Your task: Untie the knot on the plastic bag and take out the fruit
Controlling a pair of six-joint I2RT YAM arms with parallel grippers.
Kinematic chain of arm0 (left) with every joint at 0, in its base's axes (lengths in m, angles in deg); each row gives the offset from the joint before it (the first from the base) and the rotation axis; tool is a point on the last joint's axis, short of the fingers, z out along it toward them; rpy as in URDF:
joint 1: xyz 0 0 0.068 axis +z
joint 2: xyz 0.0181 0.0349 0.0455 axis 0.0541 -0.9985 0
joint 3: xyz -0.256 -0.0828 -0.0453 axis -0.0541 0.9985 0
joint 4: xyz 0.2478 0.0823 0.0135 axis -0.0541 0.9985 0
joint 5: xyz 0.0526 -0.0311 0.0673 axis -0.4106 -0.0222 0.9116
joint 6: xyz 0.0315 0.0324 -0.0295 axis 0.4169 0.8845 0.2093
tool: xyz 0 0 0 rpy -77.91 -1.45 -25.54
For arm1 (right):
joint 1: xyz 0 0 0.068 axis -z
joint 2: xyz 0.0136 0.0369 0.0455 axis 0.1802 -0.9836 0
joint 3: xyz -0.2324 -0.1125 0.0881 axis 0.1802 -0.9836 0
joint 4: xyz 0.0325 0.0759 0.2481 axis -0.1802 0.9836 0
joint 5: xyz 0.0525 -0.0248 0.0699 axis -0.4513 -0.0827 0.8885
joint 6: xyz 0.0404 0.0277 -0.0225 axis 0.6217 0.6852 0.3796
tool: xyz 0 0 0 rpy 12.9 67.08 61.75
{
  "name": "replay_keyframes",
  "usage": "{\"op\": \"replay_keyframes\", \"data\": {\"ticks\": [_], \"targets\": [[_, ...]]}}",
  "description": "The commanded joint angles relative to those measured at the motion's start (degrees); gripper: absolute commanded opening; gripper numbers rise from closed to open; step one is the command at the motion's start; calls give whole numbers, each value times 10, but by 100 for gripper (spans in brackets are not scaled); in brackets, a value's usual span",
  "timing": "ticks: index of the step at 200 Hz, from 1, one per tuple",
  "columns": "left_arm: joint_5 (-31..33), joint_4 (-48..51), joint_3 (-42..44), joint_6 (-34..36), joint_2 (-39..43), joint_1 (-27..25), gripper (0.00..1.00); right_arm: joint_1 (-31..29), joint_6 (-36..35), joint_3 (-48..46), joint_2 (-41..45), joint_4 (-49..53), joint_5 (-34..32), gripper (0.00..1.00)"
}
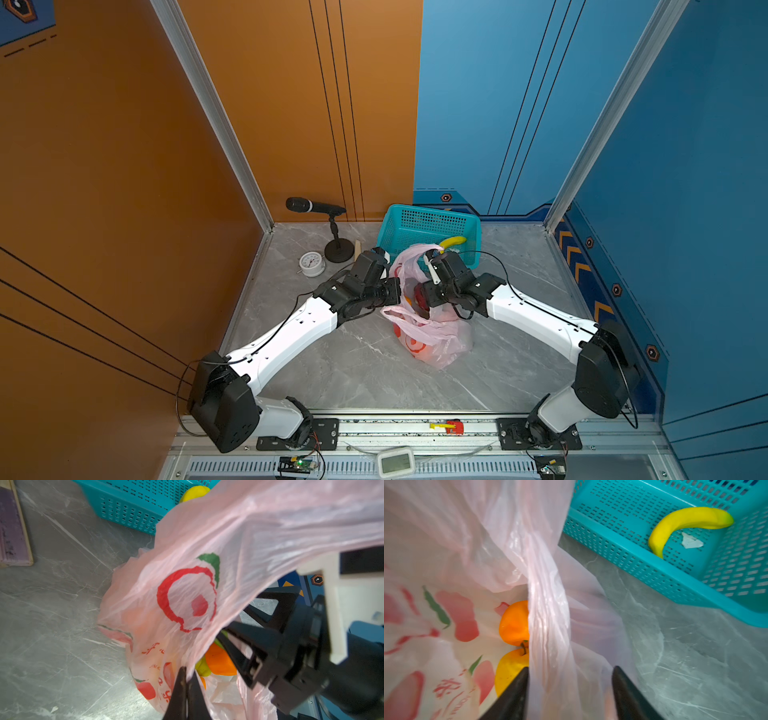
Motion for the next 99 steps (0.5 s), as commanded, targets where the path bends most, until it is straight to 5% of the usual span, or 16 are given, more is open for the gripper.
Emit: {"op": "replay_keyframes", "data": {"ticks": [1, 37, 99], "targets": [[22, 27, 18, 6, 23, 7, 0, 0, -27, 20, -7, 35, -61, 41], [31, 53, 37, 13, 45, 23, 0, 0, -33, 6, 13, 36, -89, 18], [46, 97, 77, 36, 122, 104, 0, 68, -35, -67, 95, 20, -88, 12]]}}
